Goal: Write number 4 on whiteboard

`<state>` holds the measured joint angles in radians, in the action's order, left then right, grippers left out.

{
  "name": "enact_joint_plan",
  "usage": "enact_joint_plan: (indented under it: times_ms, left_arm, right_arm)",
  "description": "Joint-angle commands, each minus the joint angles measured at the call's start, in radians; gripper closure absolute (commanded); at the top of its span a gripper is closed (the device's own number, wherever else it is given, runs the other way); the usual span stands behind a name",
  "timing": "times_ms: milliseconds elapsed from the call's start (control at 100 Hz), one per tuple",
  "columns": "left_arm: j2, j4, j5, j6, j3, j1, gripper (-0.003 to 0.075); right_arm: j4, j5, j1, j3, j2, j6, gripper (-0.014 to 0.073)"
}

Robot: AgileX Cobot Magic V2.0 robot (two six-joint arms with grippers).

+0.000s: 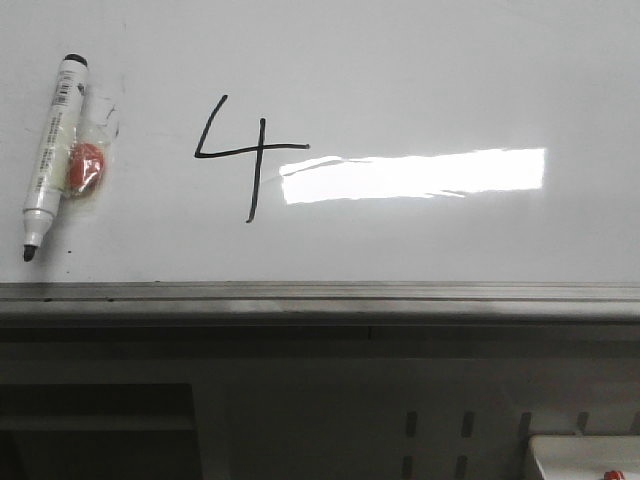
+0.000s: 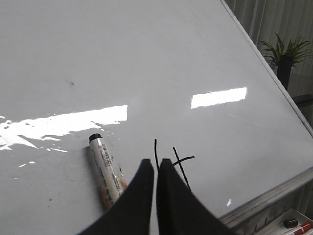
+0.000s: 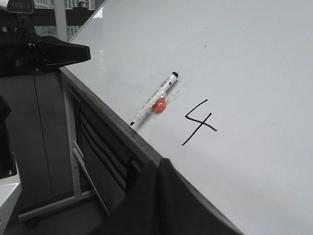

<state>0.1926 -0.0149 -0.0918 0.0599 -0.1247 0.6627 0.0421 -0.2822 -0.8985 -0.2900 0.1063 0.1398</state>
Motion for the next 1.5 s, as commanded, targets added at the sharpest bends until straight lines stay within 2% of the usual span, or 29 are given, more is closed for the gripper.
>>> enact_joint_plan:
  times_ms: [0,110,230,380,570,680,800,980,1210,1490]
  left_arm:
    - [0.009,0.002,-0.08,0.005,-0.029,0.001,0.0741]
    - [0.007,0.0,-0.073,0.005,-0.029,-0.013,0.0741]
    - [0.007,0.025,-0.061,0.005,-0.029,-0.077,0.0741]
    - [-0.007,0.055,-0.013,0.005,-0.029,-0.21,0.0741]
    - [-0.095,0.053,0.152,0.005,-0.009,-0.399,0.0741]
    - [-0.148,0.051,0.159,0.005,0.042,-0.505,0.0741]
    - [-0.209,0.051,0.159,0.005,0.098,-0.577,0.0741]
    - [-0.223,0.022,0.186,-0.06,0.163,-0.612,0.0741]
    - [-0.223,-0.008,0.374,-0.081,0.163,-0.638,0.0741]
    - [-0.223,-0.008,0.375,-0.081,0.163,-0.638,0.0741]
  right_arm:
    - [-0.009,0.074,0.006,-0.024,0.009,0.01,0.0659]
    - [-0.009,0.074,0.006,-0.024,0.009,0.01,0.0659]
    - [-0.009,0.074,0.006,-0.024,0.009,0.01,0.0659]
    - [-0.009,0.074,0.006,-0.024,0.009,0.01,0.0659]
    - [-0.009,0.074,0.006,-0.024,0.009,0.01,0.0659]
    - [-0.009,0.074,0.006,-0.024,0.009,0.01,0.0659]
    - [-0.009,0.074,0.006,-0.024,0.009,0.01,0.0659]
    - [-0.009,0.074,0.006,-0.024,0.009,0.01,0.0659]
    - [-0.009,0.073,0.006,-0.024,0.009,0.01,0.0659]
    - [-0.009,0.072,0.006,-0.024,0.009,0.01,0.0659]
